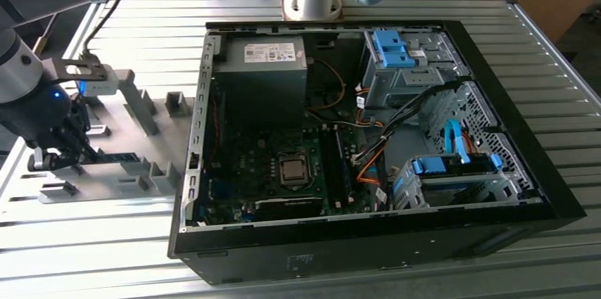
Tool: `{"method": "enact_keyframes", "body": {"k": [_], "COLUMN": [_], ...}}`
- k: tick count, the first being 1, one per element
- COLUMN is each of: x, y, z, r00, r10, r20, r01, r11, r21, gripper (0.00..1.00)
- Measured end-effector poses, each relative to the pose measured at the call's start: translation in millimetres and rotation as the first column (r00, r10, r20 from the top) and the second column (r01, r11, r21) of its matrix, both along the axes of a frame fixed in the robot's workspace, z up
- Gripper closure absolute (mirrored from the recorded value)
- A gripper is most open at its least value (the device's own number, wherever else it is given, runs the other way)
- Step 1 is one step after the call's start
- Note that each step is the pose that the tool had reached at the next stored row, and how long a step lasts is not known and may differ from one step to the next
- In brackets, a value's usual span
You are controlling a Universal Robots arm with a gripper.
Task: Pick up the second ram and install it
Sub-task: 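Pick up the second ram and move it above second insertion slot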
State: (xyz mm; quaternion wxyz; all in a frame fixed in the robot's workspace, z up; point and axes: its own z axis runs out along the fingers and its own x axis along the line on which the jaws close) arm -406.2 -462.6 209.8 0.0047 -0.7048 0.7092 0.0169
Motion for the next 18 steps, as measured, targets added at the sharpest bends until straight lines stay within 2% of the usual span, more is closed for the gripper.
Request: {"method": "enact_keyframes", "body": {"k": [18], "x": [0.0], "y": [0.0], "z": [3.3], "r00": [1.0000], "r10": [0.000], "r20": [0.0000], "r01": [0.000], "r11": [1.0000], "r21": [0.0000], "gripper": [0.86]}}
